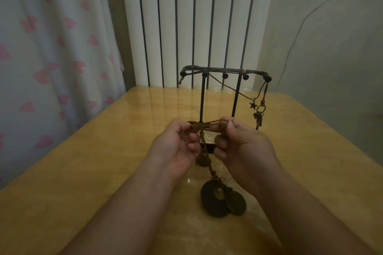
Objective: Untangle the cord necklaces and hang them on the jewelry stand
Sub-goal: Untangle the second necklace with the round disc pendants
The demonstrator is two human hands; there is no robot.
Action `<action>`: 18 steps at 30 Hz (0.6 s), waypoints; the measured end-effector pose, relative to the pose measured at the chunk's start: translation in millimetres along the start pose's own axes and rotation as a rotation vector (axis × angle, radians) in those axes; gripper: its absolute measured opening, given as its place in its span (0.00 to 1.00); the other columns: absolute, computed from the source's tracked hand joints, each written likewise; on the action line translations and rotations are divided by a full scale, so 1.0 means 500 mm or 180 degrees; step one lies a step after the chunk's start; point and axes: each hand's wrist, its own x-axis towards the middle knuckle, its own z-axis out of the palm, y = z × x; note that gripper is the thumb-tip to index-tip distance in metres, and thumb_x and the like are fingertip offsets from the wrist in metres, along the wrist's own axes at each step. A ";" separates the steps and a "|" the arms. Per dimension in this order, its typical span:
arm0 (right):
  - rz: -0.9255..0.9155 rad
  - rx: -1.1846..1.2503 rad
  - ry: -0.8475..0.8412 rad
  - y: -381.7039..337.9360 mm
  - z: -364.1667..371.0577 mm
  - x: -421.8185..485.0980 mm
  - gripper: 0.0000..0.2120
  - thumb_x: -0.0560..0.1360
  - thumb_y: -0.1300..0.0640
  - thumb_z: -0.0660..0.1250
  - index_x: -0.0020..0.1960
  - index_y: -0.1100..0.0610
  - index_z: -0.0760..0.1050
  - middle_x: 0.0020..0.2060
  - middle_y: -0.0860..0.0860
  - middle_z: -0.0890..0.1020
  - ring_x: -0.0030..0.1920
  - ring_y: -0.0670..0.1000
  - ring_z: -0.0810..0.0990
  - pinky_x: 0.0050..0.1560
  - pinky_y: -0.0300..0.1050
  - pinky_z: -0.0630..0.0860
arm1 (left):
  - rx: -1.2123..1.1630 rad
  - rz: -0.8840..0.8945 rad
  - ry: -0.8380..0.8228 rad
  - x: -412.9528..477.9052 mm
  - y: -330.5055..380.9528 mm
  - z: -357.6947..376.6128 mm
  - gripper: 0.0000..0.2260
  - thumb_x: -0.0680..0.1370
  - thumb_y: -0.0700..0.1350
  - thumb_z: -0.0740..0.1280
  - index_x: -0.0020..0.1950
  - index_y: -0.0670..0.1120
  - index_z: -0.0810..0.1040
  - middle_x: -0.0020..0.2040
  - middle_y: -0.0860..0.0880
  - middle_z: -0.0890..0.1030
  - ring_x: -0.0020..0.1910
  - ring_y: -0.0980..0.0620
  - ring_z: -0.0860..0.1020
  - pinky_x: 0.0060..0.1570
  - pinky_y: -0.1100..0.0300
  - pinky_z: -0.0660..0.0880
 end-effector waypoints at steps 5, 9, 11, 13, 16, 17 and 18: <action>0.0080 0.0528 -0.0238 -0.015 -0.006 -0.004 0.08 0.82 0.60 0.53 0.51 0.57 0.70 0.33 0.51 0.70 0.30 0.47 0.62 0.30 0.40 0.58 | 0.0030 0.0013 -0.0105 -0.005 0.003 0.004 0.08 0.78 0.36 0.58 0.39 0.42 0.71 0.30 0.48 0.73 0.20 0.58 0.64 0.18 0.67 0.60; 0.0117 0.0318 -0.0250 -0.015 -0.005 -0.002 0.08 0.82 0.60 0.53 0.48 0.56 0.70 0.30 0.49 0.66 0.28 0.47 0.60 0.27 0.39 0.58 | 0.0334 0.0002 -0.0236 -0.006 0.001 0.003 0.06 0.77 0.36 0.57 0.47 0.43 0.72 0.32 0.48 0.74 0.23 0.57 0.66 0.20 0.66 0.62; 0.0048 0.0257 -0.0141 -0.018 -0.006 -0.002 0.08 0.82 0.60 0.54 0.48 0.57 0.71 0.30 0.49 0.67 0.28 0.47 0.61 0.28 0.40 0.58 | 0.0493 -0.0056 -0.0362 -0.008 0.003 0.000 0.08 0.76 0.37 0.58 0.52 0.43 0.73 0.33 0.47 0.76 0.26 0.55 0.69 0.23 0.65 0.65; 0.0001 0.0234 -0.0033 -0.019 -0.008 -0.002 0.09 0.83 0.60 0.54 0.48 0.57 0.71 0.30 0.50 0.68 0.28 0.47 0.62 0.28 0.40 0.60 | 0.0635 -0.0121 -0.0543 -0.013 0.003 -0.002 0.13 0.72 0.38 0.59 0.55 0.42 0.73 0.35 0.46 0.77 0.29 0.53 0.71 0.26 0.63 0.68; -0.0056 0.0194 0.0060 -0.015 -0.005 0.000 0.09 0.83 0.60 0.54 0.49 0.58 0.72 0.31 0.50 0.69 0.29 0.47 0.64 0.28 0.40 0.62 | 0.0905 -0.0050 -0.0811 -0.017 0.003 -0.005 0.18 0.66 0.37 0.63 0.57 0.40 0.75 0.38 0.45 0.79 0.33 0.51 0.75 0.31 0.61 0.73; -0.0073 0.0190 0.0092 -0.015 -0.004 0.000 0.09 0.83 0.60 0.54 0.49 0.59 0.72 0.31 0.50 0.69 0.29 0.47 0.64 0.29 0.40 0.63 | 0.1074 0.0025 -0.0858 -0.016 0.003 -0.007 0.18 0.67 0.35 0.65 0.57 0.40 0.76 0.40 0.45 0.80 0.34 0.51 0.77 0.32 0.61 0.75; -0.0083 0.0188 0.0117 -0.016 -0.004 0.001 0.09 0.83 0.60 0.55 0.49 0.58 0.72 0.31 0.50 0.70 0.29 0.47 0.65 0.29 0.40 0.63 | 0.1285 0.0130 -0.0842 -0.015 0.002 -0.008 0.16 0.69 0.33 0.66 0.56 0.41 0.77 0.42 0.44 0.81 0.35 0.51 0.78 0.33 0.61 0.76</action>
